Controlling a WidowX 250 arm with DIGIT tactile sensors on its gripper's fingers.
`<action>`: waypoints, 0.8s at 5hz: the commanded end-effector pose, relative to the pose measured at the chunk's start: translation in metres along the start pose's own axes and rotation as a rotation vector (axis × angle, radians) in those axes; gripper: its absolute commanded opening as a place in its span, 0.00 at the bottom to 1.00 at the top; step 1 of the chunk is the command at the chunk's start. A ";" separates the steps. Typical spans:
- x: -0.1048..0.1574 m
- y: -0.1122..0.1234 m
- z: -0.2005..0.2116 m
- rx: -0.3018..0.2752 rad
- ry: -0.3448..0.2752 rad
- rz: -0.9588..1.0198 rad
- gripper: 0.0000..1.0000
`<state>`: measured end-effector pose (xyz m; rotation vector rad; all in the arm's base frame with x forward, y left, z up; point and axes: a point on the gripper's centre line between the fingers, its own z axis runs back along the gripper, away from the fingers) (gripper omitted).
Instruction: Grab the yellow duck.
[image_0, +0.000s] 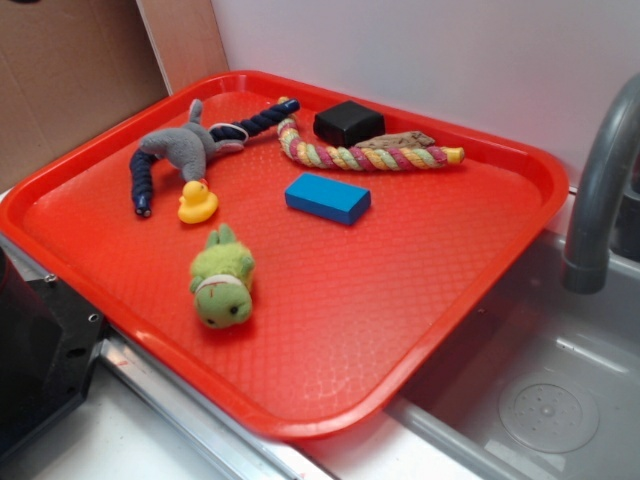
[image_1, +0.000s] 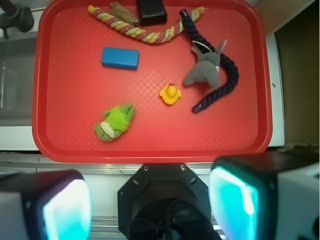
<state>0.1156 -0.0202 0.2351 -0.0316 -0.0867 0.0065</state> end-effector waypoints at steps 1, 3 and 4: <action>0.000 0.000 0.000 0.000 0.000 0.000 1.00; 0.046 0.034 -0.100 0.199 0.046 0.280 1.00; 0.067 0.035 -0.135 0.143 -0.017 0.283 1.00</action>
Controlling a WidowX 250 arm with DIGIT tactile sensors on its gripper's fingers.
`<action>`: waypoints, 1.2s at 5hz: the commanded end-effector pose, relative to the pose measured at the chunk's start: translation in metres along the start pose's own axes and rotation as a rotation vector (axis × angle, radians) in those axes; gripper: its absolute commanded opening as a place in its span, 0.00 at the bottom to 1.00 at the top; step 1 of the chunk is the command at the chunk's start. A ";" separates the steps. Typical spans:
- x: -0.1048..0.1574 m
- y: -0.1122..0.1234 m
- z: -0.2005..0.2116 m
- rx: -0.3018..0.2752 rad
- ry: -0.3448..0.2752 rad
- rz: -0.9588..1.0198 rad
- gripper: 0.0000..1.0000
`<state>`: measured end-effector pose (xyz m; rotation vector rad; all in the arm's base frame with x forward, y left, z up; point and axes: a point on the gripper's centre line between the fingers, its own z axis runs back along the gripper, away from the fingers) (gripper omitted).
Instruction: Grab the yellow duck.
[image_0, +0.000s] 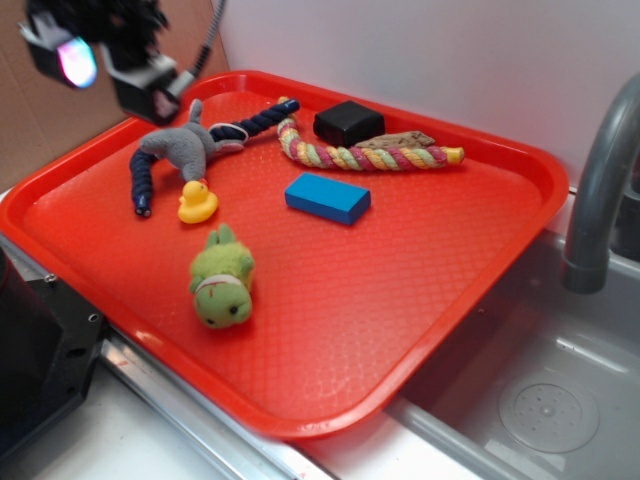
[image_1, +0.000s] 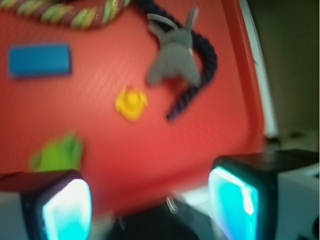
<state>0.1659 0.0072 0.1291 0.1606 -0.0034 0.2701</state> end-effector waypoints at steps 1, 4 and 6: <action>0.024 -0.036 -0.036 -0.160 -0.155 -0.128 1.00; 0.029 -0.040 -0.080 -0.168 -0.091 -0.153 1.00; 0.050 -0.016 -0.112 -0.151 -0.031 -0.106 1.00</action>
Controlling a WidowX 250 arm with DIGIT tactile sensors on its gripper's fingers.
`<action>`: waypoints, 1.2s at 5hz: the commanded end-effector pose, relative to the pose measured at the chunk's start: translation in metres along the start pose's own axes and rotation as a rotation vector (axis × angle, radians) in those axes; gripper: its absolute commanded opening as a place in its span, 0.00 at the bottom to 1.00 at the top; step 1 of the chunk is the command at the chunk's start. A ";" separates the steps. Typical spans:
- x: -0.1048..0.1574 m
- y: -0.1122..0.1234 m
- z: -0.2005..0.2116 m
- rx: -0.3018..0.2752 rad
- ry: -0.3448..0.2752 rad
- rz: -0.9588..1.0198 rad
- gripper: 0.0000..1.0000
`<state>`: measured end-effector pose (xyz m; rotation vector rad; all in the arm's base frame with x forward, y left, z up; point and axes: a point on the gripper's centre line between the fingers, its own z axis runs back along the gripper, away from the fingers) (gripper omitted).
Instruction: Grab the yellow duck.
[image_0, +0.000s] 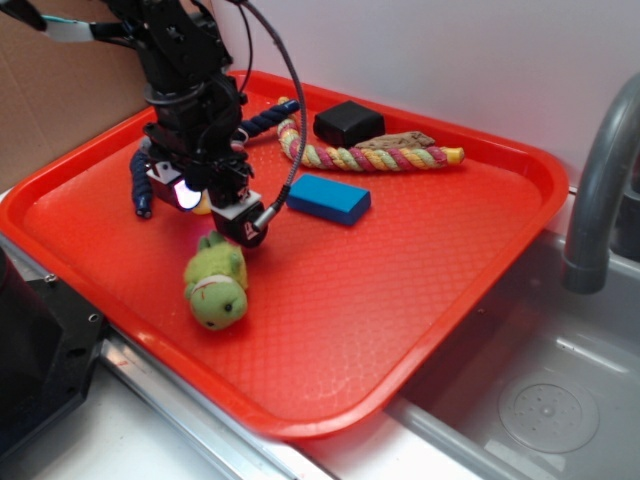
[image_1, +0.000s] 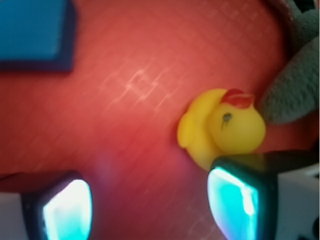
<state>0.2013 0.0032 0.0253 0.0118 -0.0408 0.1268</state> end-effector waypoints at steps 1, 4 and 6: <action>0.013 0.029 0.011 -0.012 -0.032 0.053 1.00; 0.008 0.038 0.078 -0.004 -0.150 0.304 1.00; 0.038 0.026 0.029 -0.114 -0.133 0.570 1.00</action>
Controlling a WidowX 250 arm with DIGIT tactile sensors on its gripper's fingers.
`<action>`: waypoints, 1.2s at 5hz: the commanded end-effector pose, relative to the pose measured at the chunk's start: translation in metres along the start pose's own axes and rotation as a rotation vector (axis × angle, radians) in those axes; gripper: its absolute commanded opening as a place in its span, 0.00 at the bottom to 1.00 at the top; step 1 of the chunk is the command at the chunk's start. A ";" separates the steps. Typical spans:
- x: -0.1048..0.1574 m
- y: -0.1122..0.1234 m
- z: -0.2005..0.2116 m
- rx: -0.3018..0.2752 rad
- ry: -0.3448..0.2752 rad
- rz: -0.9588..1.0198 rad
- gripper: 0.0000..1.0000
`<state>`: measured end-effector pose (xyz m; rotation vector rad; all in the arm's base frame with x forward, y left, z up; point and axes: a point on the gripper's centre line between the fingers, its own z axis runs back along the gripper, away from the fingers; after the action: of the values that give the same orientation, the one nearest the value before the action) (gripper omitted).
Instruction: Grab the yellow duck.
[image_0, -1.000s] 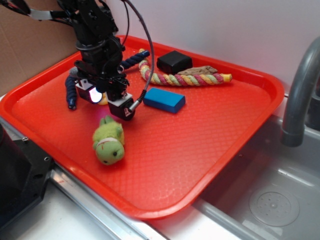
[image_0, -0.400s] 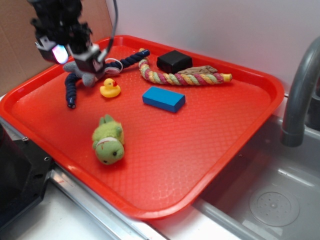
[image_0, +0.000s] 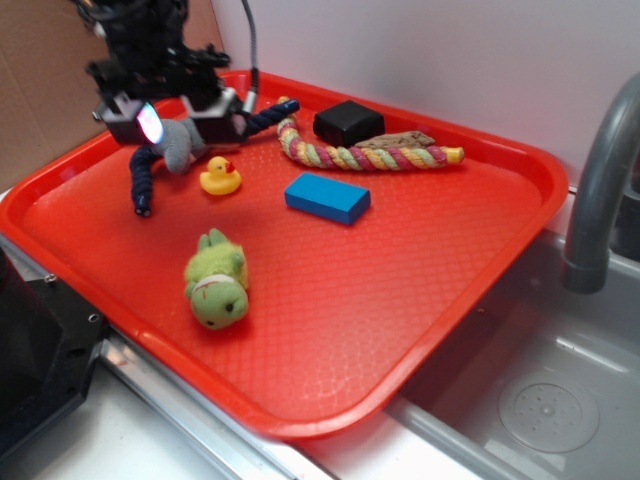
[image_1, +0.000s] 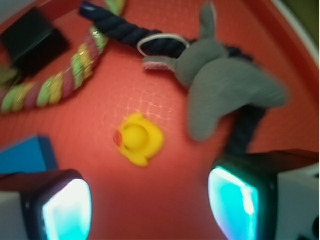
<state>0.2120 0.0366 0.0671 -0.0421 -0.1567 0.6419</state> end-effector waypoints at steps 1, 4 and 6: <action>0.019 -0.022 -0.032 -0.054 0.009 0.005 1.00; 0.019 -0.019 -0.026 0.059 0.079 -0.166 0.00; -0.024 -0.006 0.082 -0.052 0.059 -0.520 0.00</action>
<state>0.1760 0.0155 0.1351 -0.0652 -0.0744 0.1249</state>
